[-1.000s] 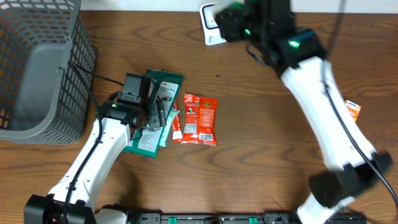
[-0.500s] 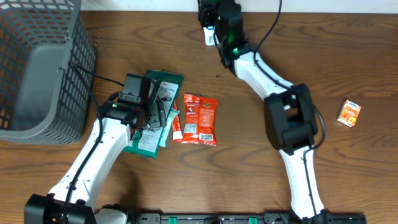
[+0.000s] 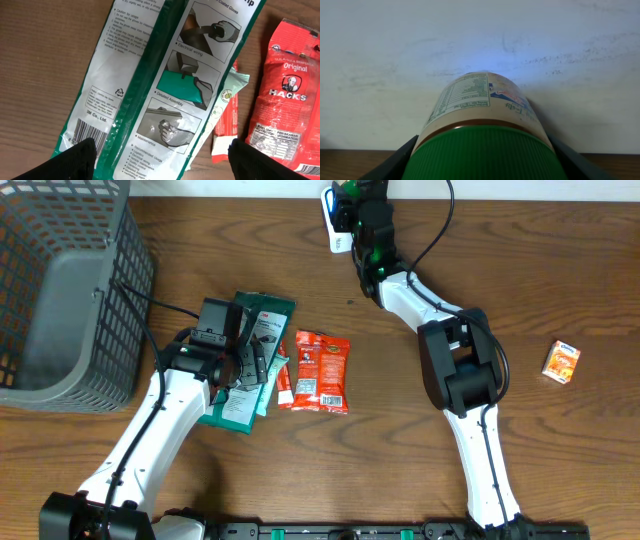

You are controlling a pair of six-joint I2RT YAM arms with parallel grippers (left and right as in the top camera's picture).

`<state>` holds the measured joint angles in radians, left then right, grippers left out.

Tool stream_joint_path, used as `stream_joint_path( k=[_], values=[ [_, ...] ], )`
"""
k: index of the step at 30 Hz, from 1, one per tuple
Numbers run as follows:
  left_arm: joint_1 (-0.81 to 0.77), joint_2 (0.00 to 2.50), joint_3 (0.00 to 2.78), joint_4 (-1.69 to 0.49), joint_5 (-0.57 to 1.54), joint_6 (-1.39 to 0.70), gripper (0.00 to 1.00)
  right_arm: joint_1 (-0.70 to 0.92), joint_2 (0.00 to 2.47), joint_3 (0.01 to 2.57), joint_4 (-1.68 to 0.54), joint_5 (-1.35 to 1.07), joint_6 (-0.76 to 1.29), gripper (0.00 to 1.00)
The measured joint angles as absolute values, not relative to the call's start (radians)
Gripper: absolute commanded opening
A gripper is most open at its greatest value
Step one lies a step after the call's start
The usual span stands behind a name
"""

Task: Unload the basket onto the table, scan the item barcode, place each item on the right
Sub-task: 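Lift the jar and hold it in front of the white scanner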

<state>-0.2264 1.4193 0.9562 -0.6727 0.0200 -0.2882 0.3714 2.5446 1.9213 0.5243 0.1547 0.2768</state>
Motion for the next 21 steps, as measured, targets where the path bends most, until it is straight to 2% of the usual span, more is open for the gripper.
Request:
stream_joint_path(
  k=[17,21],
  values=[
    [-0.226,1.419,0.956,-0.673,0.020,-0.288,0.85,0.371,2.545,1.921,0.528,0.095,0.277,0.01],
    [-0.226,1.419,0.956,-0.673,0.020,-0.288,0.85,0.371,2.517,1.921,0.412,0.049,0.277,0.01]
  ],
)
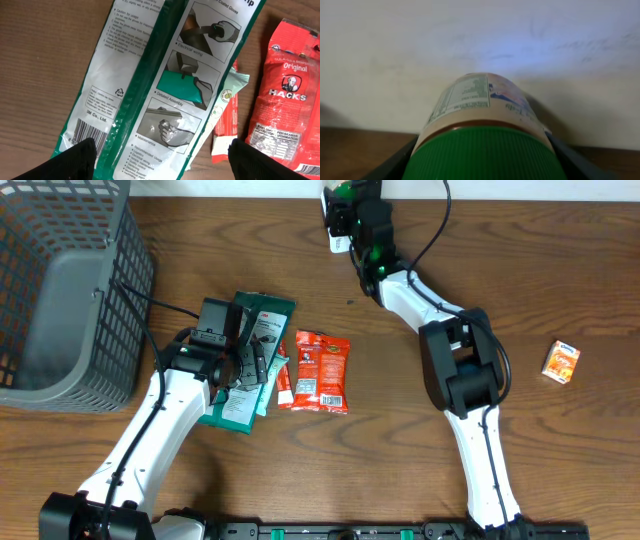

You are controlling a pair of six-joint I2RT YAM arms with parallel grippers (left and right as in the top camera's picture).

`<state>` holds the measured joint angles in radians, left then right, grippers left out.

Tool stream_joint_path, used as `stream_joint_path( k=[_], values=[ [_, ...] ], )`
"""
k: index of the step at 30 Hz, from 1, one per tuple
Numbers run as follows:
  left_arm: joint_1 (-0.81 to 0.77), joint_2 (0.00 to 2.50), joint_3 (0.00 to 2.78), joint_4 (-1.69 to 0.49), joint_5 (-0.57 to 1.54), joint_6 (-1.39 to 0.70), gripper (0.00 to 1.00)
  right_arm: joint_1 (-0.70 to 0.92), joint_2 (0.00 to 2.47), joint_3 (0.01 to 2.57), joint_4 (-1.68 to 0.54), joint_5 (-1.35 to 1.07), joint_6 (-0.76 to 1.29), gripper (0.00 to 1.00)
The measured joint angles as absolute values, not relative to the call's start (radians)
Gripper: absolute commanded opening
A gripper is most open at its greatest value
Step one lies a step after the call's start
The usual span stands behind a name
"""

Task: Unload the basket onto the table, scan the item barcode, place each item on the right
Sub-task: 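Lift the jar and hold it in front of the white scanner, then carry the jar to the far right and release it by the Kleenex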

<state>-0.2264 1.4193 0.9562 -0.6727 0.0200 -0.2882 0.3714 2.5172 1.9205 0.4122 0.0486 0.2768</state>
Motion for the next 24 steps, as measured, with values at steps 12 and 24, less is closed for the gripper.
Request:
stream_joint_path(
  k=[12,24],
  values=[
    [-0.226,1.419,0.956,-0.671,0.020,-0.288,0.85,0.323,1.967,1.932,-0.444,0.014,0.265,0.01],
    [-0.226,1.419,0.956,-0.673,0.020,-0.288,0.85,0.035,1.890,1.927,-1.171,0.017,0.241,0.03]
  ],
)
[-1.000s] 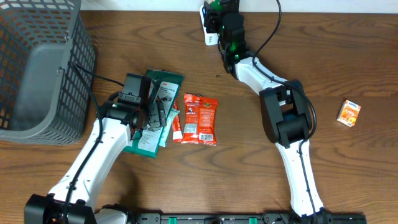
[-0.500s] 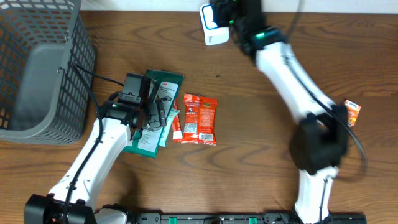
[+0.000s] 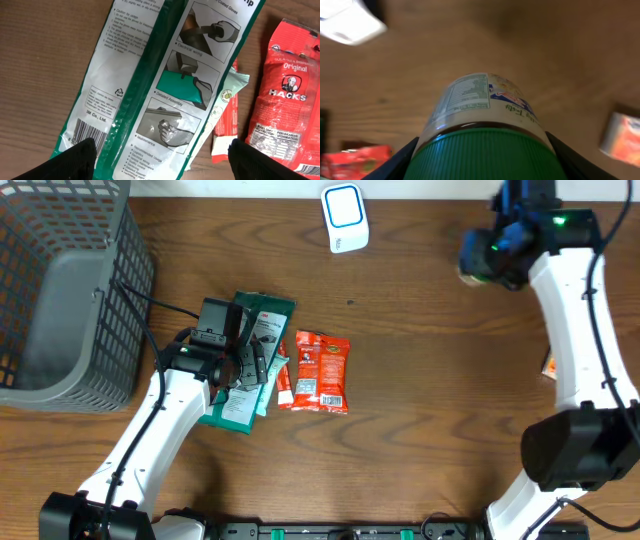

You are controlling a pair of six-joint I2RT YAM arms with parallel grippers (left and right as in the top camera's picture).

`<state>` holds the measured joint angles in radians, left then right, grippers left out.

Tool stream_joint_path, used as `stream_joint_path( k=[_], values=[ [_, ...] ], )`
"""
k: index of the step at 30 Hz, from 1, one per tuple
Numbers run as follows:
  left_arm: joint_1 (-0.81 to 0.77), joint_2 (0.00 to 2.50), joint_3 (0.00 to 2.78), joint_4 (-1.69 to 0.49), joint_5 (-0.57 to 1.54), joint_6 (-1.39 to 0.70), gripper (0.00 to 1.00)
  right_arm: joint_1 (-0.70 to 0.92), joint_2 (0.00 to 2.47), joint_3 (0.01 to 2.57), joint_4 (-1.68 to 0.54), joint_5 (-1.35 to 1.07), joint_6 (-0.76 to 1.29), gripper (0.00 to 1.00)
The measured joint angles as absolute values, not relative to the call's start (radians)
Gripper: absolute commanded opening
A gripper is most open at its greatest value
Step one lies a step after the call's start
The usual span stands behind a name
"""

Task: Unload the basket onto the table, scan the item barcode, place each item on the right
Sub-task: 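Carry the jar to the far right and release it by the Kleenex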

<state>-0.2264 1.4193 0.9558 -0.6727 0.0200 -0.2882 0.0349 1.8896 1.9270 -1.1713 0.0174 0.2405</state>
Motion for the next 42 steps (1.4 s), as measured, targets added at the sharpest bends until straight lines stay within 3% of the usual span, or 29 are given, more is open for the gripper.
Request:
stream_joint_path(
  k=[10,17,26,28,30,31,32,42],
  values=[
    [-0.226,1.419,0.956,-0.673,0.020,-0.288,0.85,-0.209,1.914,1.710,-1.109,0.018,0.191,0.04],
    [-0.226,1.419,0.956,-0.672,0.020,-0.288,0.85,-0.375,1.922,1.472,-0.866,-0.015,0.178,0.01],
    [-0.226,1.419,0.956,-0.673,0.020,-0.288,0.85,-0.415,1.922,1.391,-0.827,-0.120,0.171,0.06],
    [-0.226,1.419,0.956,-0.673,0.020,-0.288,0.85,-0.414,1.922,1.382,-0.837,-0.108,0.171,0.19],
    [-0.226,1.419,0.956,-0.673,0.020,-0.288,0.85,-0.414,1.922,1.367,-0.836,-0.071,0.171,0.53],
    [-0.226,1.419,0.956,-0.673,0.020,-0.288,0.85,-0.415,1.922,1.359,-0.830,-0.054,0.171,0.81],
    [-0.226,1.419,0.956,-0.673,0.020,-0.288,0.85,-0.415,1.922,1.354,-0.825,-0.043,0.171,0.99],
    [-0.226,1.419,0.956,-0.673,0.020,-0.288,0.85,-0.415,1.922,1.369,-0.855,-0.014,0.168,0.99]
  ],
)
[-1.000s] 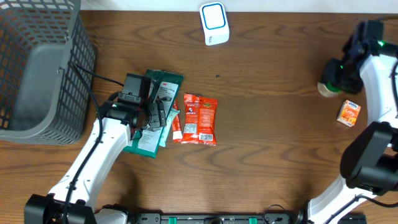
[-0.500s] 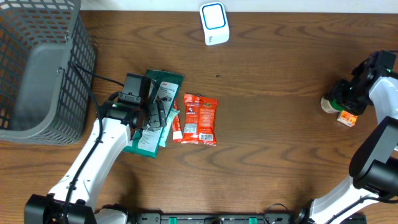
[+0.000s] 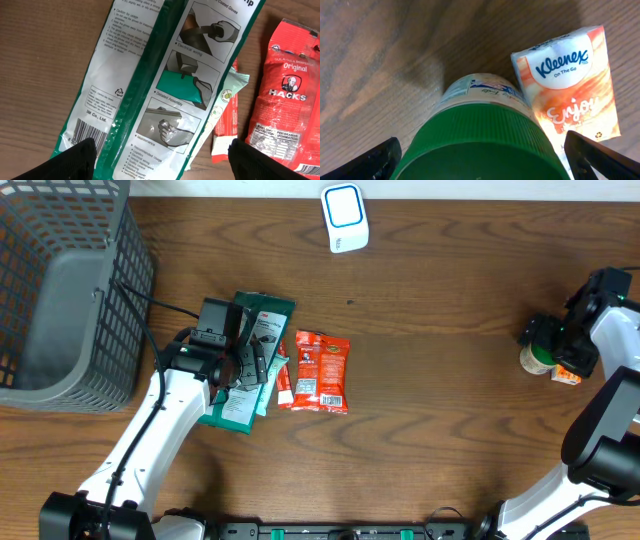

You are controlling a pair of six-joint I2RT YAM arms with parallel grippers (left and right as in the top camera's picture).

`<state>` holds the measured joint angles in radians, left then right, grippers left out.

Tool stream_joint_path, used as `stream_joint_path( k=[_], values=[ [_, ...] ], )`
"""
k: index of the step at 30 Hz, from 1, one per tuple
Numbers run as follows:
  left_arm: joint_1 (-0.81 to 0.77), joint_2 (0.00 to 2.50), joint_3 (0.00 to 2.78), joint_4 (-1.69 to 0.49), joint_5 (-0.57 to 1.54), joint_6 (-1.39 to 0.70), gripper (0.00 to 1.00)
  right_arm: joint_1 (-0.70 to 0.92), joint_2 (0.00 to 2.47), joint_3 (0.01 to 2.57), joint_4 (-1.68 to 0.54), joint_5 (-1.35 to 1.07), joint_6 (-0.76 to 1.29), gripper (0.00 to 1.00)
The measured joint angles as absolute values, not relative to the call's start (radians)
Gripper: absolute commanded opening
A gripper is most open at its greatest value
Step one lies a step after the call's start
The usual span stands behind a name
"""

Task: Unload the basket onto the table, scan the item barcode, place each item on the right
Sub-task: 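Carry the jar to the far right and release it by the Kleenex, then move the right gripper left to the red Hacks candy pack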

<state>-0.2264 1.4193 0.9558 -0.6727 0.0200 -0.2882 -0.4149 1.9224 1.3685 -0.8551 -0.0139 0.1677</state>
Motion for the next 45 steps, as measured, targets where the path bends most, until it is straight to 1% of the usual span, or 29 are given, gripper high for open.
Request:
stream_joint_path(
  k=[6,8,10,11,13,14,15,17,18,19,25,31,34,38,41,45],
  values=[
    [-0.226,1.419,0.956,-0.672,0.020,-0.288,0.85,-0.414,1.923,1.576,-1.074,-0.030,0.168,0.99],
    [-0.226,1.419,0.956,-0.672,0.020,-0.288,0.85,-0.414,1.921,1.647,-1.135,-0.042,0.168,0.93],
    [-0.226,1.419,0.956,-0.673,0.020,-0.288,0.85,-0.409,1.918,1.678,-1.179,-0.082,0.166,0.80],
    [-0.226,1.419,0.956,-0.673,0.020,-0.288,0.85,-0.404,1.917,1.682,-1.188,-0.105,0.162,0.70],
    [-0.226,1.419,0.956,-0.673,0.020,-0.288,0.85,-0.392,1.917,1.682,-1.195,-0.135,0.169,0.56],
    [-0.226,1.419,0.956,-0.673,0.020,-0.288,0.85,-0.382,1.917,1.682,-1.196,-0.146,0.170,0.54],
    [-0.226,1.419,0.956,-0.673,0.020,-0.288,0.85,-0.366,1.917,1.682,-1.196,-0.156,0.169,0.47],
    [-0.226,1.419,0.956,-0.673,0.020,-0.288,0.85,-0.347,1.917,1.682,-1.194,-0.165,0.170,0.26],
    [-0.226,1.419,0.956,-0.673,0.020,-0.288,0.85,-0.332,1.917,1.682,-1.192,-0.168,0.166,0.12],
    [-0.226,1.419,0.956,-0.673,0.020,-0.288,0.85,-0.320,1.917,1.682,-1.190,-0.170,0.165,0.01],
    [-0.226,1.419,0.956,-0.673,0.020,-0.288,0.85,-0.244,1.917,1.664,-1.156,-0.132,0.164,0.01],
    [-0.226,1.419,0.956,-0.673,0.020,-0.288,0.85,-0.182,1.917,1.468,-0.933,0.025,0.163,0.04],
    [-0.226,1.419,0.956,-0.673,0.020,-0.288,0.85,-0.195,1.917,1.399,-0.872,0.073,0.163,0.06],
    [-0.226,1.419,0.956,-0.673,0.020,-0.288,0.85,-0.231,1.917,1.366,-0.861,0.126,0.163,0.07],
    [-0.226,1.419,0.956,-0.673,0.020,-0.288,0.85,-0.268,1.917,1.364,-0.857,0.142,0.164,0.14],
    [-0.226,1.419,0.956,-0.673,0.020,-0.288,0.85,-0.283,1.917,1.364,-0.856,0.151,0.163,0.19]
  ],
)
